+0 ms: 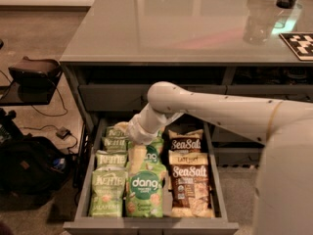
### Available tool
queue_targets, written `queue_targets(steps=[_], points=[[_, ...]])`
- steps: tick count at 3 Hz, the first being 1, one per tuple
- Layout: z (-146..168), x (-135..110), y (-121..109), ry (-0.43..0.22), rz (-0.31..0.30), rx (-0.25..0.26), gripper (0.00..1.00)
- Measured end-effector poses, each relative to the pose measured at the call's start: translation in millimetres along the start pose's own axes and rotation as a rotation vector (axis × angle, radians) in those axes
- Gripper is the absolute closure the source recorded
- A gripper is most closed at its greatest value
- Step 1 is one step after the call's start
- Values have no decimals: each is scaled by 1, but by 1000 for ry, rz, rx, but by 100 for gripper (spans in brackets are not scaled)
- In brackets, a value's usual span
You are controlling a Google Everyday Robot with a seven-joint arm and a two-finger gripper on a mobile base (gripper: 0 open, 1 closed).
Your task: Pick green jalapeno chip bag from middle drawer and place on counter
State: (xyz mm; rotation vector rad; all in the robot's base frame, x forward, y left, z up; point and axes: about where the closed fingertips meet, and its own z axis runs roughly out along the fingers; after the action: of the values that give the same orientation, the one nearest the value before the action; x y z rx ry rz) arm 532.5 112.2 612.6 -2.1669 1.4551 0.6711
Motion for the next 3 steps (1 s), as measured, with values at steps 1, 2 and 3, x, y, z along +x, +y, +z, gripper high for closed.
queue_targets(steps=[1,2,3], points=[[49,-6,12,-99,23,-49,0],[86,-12,22,-154,5,-32,0],[122,-12,24,-167,-18,11,0]])
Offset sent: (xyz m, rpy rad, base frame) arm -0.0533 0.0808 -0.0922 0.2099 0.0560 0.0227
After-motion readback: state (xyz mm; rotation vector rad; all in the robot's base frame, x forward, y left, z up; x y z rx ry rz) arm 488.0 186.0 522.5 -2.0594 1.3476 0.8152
